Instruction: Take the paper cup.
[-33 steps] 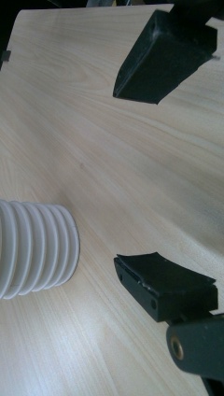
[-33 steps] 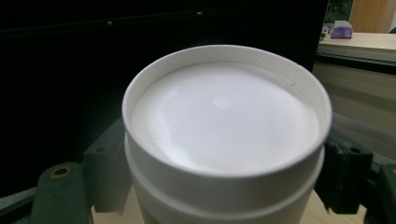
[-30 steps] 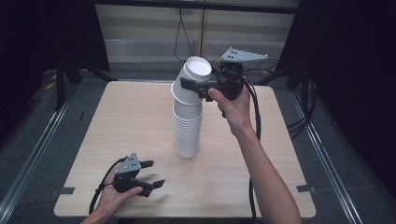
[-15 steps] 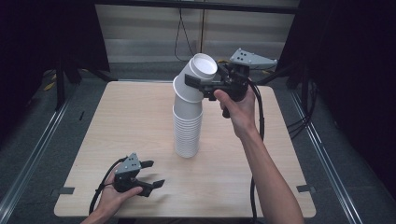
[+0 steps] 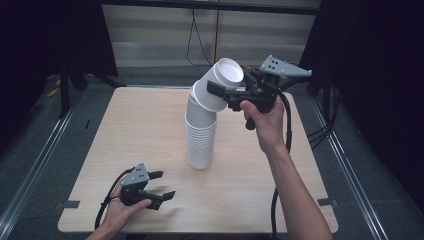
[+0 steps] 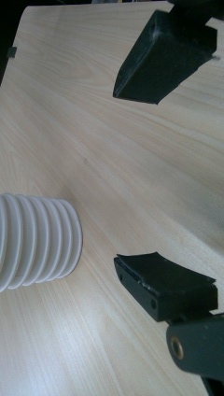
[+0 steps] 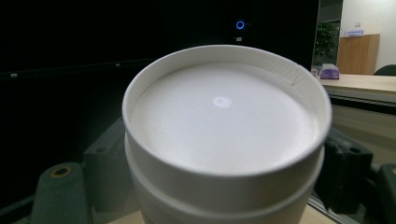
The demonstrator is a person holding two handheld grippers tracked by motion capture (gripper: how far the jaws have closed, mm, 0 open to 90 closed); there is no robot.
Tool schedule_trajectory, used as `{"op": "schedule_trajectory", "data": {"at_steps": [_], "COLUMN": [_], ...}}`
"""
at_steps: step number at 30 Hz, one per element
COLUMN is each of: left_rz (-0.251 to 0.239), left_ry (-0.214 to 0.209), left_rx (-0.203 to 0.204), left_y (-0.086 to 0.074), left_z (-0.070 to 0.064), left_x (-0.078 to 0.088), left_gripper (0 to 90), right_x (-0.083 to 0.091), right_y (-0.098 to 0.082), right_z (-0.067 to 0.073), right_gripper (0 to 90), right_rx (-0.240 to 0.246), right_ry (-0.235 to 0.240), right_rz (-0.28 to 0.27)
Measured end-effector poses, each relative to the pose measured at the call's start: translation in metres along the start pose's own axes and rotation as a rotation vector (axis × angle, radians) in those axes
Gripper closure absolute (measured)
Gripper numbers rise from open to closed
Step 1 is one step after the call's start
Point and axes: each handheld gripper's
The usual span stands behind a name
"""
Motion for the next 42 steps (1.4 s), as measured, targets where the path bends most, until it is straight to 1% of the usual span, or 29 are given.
{"op": "schedule_trajectory", "data": {"at_steps": [1, 3, 4, 6, 10, 13, 17, 18, 22, 27, 30, 31, 32, 34, 35, 36, 37, 38, 40, 42], "left_rz": [0.0, 0.0, 0.0, 0.001, -0.001, -0.002, -0.009, -0.009, -0.01, -0.019, -0.028, -0.03, -0.037, -0.045, -0.06, -0.083, -0.094, -0.108, -0.129, -0.135], "left_ry": [-0.001, -0.001, -0.001, -0.001, -0.001, -0.002, -0.002, 0.005, 0.008, 0.005, 0.003, 0.008, 0.005, -0.004, -0.006, 0.001, 0.014, 0.019, 0.014, 0.011], "left_rx": [0.001, 0.0, 0.0, -0.001, 0.002, 0.003, 0.003, 0.004, 0.011, 0.008, 0.011, 0.007, 0.011, 0.001, -0.006, -0.003, -0.007, -0.002, 0.008, 0.008], "left_y": [0.0, 0.0, 0.0, 0.0, 0.0, 0.0, 0.0, 0.0, 0.0, 0.002, 0.003, 0.005, 0.006, 0.01, 0.012, 0.015, 0.018, 0.021, 0.024, 0.027], "left_z": [0.0, 0.0, 0.0, 0.0, 0.0, 0.0, 0.001, 0.002, 0.003, 0.004, 0.004, 0.004, 0.004, 0.004, 0.005, 0.005, 0.007, 0.009, 0.011, 0.012], "left_x": [0.0, 0.0, 0.0, 0.0, 0.0, 0.0, 0.001, 0.001, 0.002, 0.002, 0.001, 0.001, 0.001, 0.001, 0.003, 0.005, 0.008, 0.009, 0.012, 0.012], "left_gripper": [16.0, 16.0, 16.0, 16.0, 16.0, 16.0, 16.0, 16.0, 16.0, 15.9, 15.9, 15.9, 15.9, 15.9, 16.0, 16.0, 16.0, 16.0, 15.9, 15.9], "right_x": [0.0, 0.008, 0.008, 0.014, 0.022, 0.027, 0.036, 0.039, 0.048, 0.058, 0.062, 0.063, 0.064, 0.065, 0.065, 0.066, 0.066, 0.067, 0.066, 0.067], "right_y": [0.0, -0.003, -0.003, -0.005, -0.009, -0.014, -0.02, -0.021, -0.022, -0.026, -0.033, -0.036, -0.039, -0.047, -0.052, -0.056, -0.06, -0.064, -0.072, -0.077], "right_z": [0.0, 0.0, 0.0, 0.0, 0.001, 0.002, -0.001, -0.001, 0.0, 0.003, 0.004, 0.004, 0.003, 0.002, 0.001, 0.001, -0.001, -0.002, -0.005, -0.007], "right_gripper": [20.0, 20.0, 20.0, 20.0, 20.0, 20.0, 20.0, 20.0, 20.1, 20.1, 20.1, 20.2, 20.2, 20.2, 20.2, 20.3, 20.3, 20.3, 20.4, 20.4], "right_rx": [0.0, -0.002, -0.002, -0.003, -0.001, 0.005, 0.003, 0.005, 0.013, 0.017, 0.016, 0.015, 0.013, 0.002, -0.005, -0.011, -0.018, -0.028, -0.038, -0.049], "right_ry": [0.0, 0.0, 0.0, -0.003, -0.009, -0.017, -0.025, -0.026, -0.032, -0.043, -0.047, -0.046, -0.047, -0.046, -0.044, -0.044, -0.045, -0.044, -0.046, -0.046], "right_rz": [0.0, -0.011, -0.011, -0.022, -0.019, -0.007, -0.016, -0.022, -0.022, -0.004, 0.012, 0.02, 0.026, 0.039, 0.047, 0.058, 0.067, 0.072, 0.089, 0.094]}}
Point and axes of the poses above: each handheld gripper's, and its own axes: x roughly backward along the jaws, y roughly out of its top, z roughly to its left, and after that the axes turned 12 degrees about -x, right-handed
